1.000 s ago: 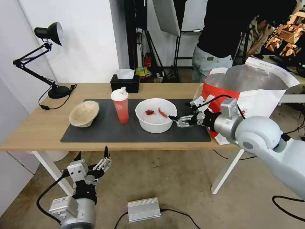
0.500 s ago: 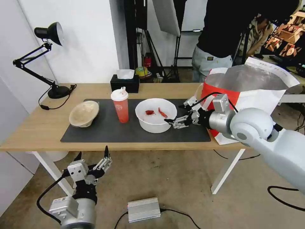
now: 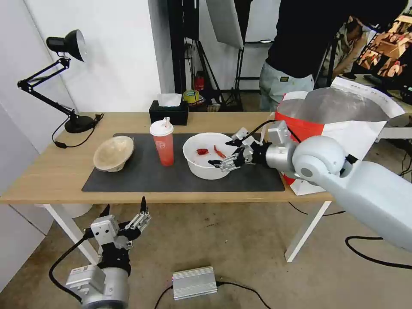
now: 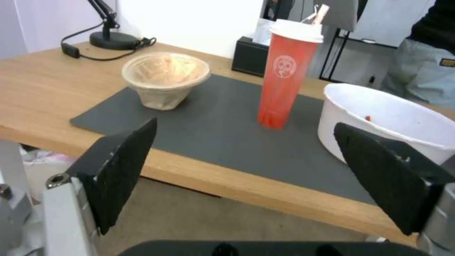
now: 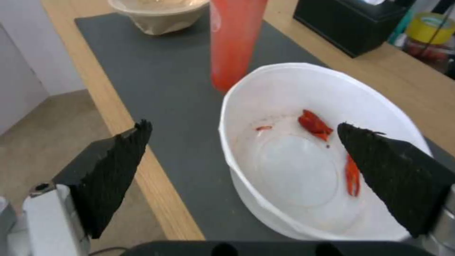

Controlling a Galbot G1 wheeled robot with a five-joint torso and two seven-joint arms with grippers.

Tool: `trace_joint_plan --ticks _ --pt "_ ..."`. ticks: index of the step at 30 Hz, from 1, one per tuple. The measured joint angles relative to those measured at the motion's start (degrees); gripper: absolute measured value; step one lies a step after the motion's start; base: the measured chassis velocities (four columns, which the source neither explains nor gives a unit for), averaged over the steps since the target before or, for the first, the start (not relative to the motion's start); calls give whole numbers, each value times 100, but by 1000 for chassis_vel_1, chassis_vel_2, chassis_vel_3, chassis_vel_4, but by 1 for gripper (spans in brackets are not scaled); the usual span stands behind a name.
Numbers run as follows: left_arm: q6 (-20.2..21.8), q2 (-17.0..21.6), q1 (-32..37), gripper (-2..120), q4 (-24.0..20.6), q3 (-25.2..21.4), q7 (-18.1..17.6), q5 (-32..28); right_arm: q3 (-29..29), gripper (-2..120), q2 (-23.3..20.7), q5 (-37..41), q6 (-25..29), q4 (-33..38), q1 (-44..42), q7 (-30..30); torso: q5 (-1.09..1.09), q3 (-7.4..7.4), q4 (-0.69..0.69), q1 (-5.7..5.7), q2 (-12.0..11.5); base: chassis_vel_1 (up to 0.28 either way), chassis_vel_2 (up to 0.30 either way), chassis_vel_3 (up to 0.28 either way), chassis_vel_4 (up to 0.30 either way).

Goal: Pick up the trash from the table and place it into the takeout bag.

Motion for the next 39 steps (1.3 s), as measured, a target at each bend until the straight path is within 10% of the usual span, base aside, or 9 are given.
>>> trace_joint_plan --ticks 39 --pt "-7 -120 10 100 51 -16 -34 15 -1383 100 1159 -613 -291 -1449 1185 -754 1 0 0 0 0 0 0 0 0"
